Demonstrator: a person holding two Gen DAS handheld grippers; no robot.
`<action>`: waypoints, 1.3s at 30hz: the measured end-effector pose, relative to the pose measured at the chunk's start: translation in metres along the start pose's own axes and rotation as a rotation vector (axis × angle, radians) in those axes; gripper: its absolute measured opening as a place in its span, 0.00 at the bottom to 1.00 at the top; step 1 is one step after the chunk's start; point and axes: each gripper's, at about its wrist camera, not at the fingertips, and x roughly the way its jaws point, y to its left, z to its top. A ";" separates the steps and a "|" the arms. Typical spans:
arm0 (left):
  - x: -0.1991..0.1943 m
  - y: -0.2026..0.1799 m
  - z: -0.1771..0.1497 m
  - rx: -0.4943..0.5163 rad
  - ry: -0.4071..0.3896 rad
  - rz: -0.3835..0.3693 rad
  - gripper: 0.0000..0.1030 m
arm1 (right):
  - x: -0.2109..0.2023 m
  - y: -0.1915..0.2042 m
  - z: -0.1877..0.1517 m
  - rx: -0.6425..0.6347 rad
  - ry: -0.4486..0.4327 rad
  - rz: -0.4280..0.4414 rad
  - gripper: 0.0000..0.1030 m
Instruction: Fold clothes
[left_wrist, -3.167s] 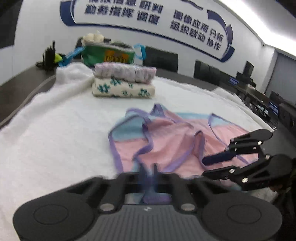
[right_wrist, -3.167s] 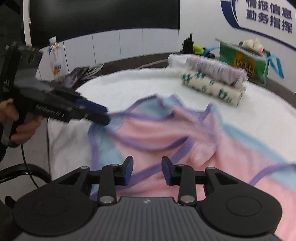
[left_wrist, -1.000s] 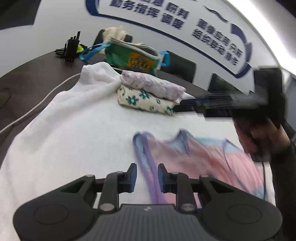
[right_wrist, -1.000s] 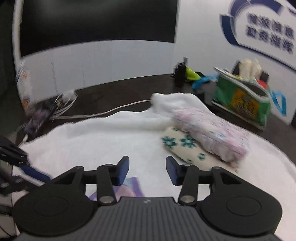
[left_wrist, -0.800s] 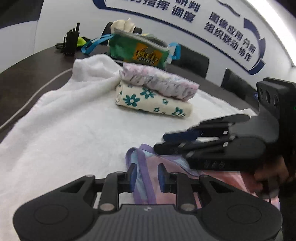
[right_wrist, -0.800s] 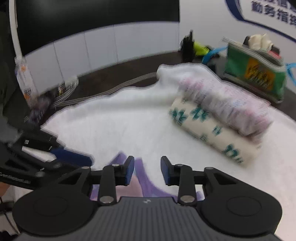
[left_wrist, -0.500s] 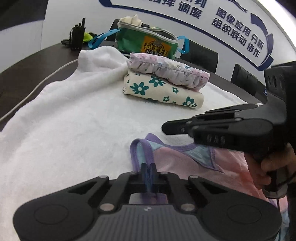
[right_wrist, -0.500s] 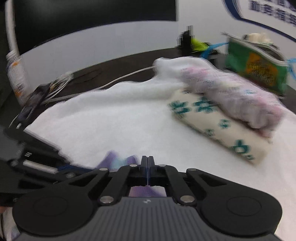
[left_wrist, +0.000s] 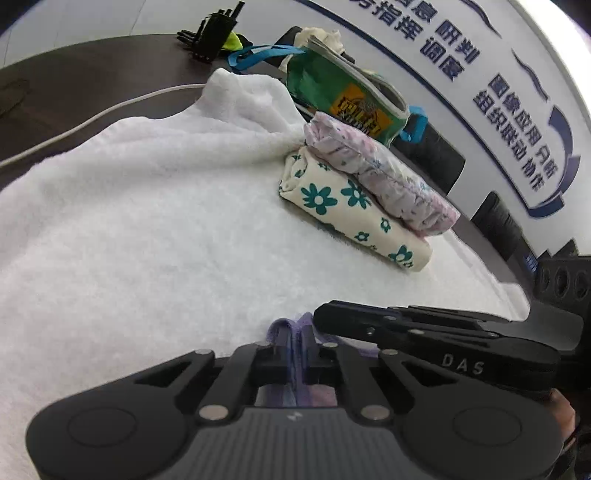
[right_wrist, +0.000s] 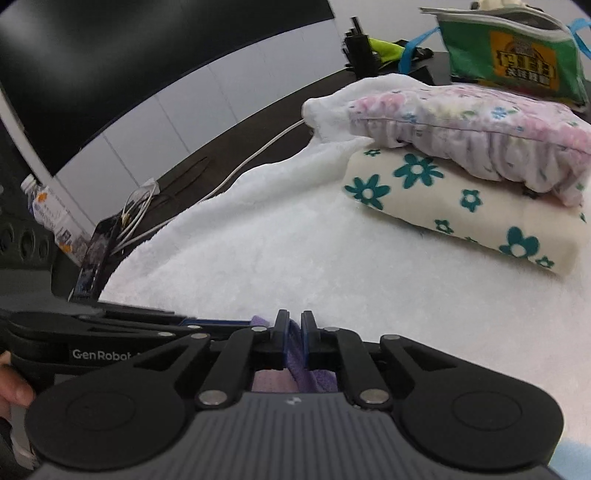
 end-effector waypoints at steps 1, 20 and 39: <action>-0.001 0.002 0.000 -0.011 -0.007 -0.004 0.02 | -0.001 -0.001 0.000 0.005 -0.003 0.003 0.13; -0.018 0.017 -0.007 -0.035 -0.046 -0.030 0.09 | -0.016 0.027 -0.006 -0.124 -0.093 -0.213 0.06; -0.060 -0.096 -0.102 0.594 -0.026 -0.134 0.28 | -0.124 0.033 -0.054 -0.183 -0.139 -0.189 0.26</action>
